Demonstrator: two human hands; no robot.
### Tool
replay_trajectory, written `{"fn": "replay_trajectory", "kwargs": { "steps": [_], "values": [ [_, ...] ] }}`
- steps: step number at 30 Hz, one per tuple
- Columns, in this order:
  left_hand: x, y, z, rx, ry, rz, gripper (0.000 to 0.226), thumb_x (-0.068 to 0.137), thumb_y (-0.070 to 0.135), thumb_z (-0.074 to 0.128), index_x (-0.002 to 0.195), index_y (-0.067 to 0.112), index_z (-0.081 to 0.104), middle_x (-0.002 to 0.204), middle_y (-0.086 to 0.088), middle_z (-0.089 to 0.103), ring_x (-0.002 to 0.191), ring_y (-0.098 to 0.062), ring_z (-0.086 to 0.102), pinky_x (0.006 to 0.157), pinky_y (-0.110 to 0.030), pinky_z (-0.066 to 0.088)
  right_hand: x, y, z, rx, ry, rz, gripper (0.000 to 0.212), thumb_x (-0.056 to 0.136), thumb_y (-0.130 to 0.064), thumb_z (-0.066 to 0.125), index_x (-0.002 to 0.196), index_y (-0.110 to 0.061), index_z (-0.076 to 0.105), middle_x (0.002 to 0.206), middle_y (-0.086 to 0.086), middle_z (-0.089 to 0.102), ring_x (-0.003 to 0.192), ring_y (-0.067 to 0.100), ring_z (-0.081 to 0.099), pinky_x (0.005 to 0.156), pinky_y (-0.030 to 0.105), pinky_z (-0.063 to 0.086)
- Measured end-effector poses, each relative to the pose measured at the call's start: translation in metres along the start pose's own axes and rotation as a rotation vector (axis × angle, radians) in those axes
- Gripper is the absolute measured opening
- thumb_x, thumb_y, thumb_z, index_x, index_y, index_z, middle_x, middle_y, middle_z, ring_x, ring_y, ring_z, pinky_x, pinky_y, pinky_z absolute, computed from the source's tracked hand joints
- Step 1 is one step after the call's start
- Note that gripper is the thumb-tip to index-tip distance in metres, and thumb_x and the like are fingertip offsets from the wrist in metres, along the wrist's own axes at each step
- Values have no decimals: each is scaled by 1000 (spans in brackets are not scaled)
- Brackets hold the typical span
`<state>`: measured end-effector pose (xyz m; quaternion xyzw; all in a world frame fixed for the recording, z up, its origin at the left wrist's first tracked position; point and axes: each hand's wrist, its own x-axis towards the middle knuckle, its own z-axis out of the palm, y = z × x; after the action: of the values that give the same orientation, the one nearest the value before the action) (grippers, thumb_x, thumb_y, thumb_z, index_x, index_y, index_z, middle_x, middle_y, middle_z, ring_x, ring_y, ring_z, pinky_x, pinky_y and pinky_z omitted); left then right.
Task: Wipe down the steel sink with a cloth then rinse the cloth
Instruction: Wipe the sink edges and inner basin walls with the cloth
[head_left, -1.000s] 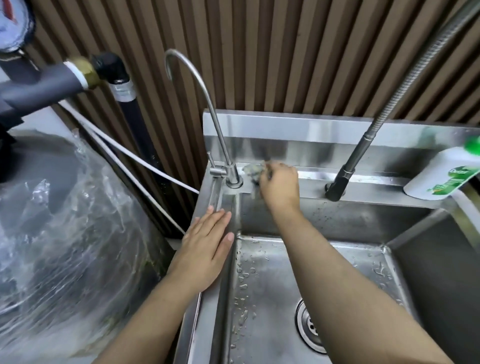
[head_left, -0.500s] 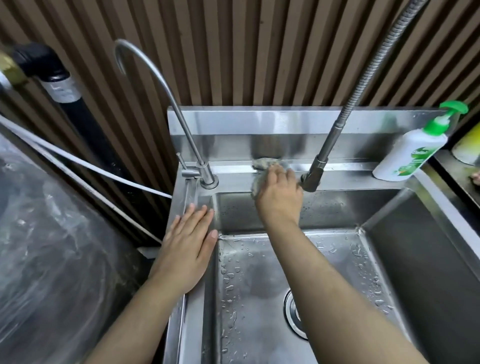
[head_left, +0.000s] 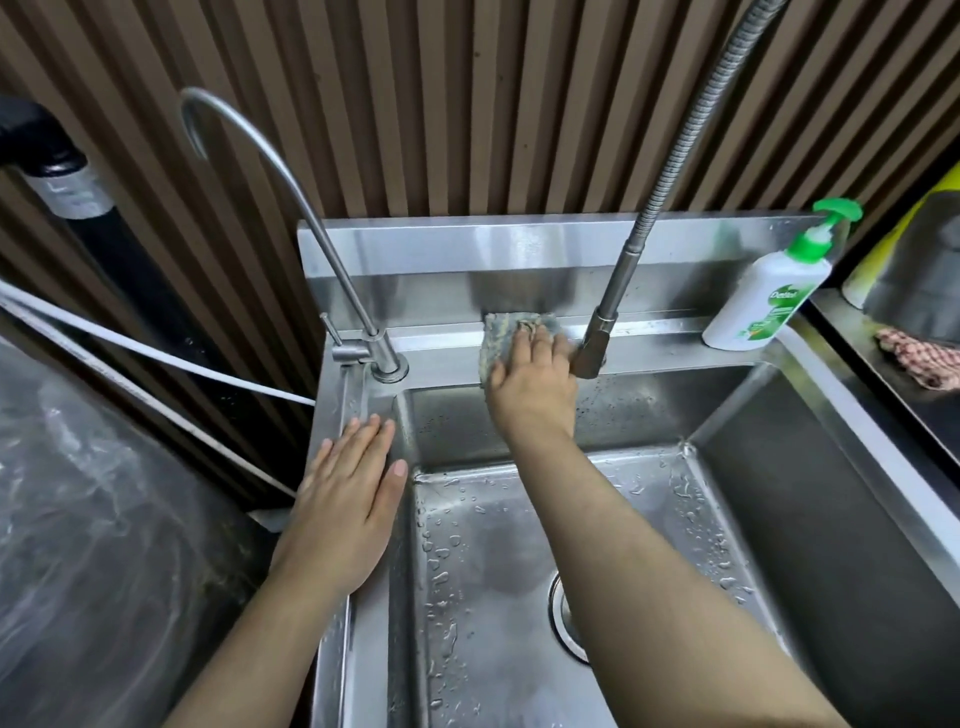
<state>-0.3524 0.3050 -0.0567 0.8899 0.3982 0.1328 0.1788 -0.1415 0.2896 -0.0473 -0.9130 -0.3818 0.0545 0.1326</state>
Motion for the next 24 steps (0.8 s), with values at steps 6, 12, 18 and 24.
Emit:
{"fn": "replay_trajectory", "kwargs": {
  "steps": [6,12,18,24],
  "values": [
    [0,1,0,-3,6,-1,79,82,59,1,145,19,28,153,7,22,137,3,4,114,-20,-5,-9,0,-4,-29,-1,51,58,98,-32,29,149,-9,14,158,12,10,145,29,3,111,47,25],
    [0,0,0,-27,12,2,77,84,58,3,144,18,30,152,6,26,138,3,8,115,-22,-2,-10,-12,-14,-48,-153,128,64,99,-32,34,148,-4,5,157,15,-1,144,32,-2,104,45,38],
    [-1,-2,0,-46,6,7,77,85,59,5,144,19,31,152,6,27,139,1,10,116,-23,0,18,-23,-28,192,-204,305,67,97,-24,39,150,-10,0,158,8,-13,145,26,-9,105,45,36],
    [-2,-1,-2,-55,17,7,76,84,59,5,144,20,32,151,7,29,138,3,9,113,-19,-4,6,-20,-23,-86,-94,159,54,96,-18,39,144,-2,21,150,23,17,138,37,16,106,43,33]
  ]
}}
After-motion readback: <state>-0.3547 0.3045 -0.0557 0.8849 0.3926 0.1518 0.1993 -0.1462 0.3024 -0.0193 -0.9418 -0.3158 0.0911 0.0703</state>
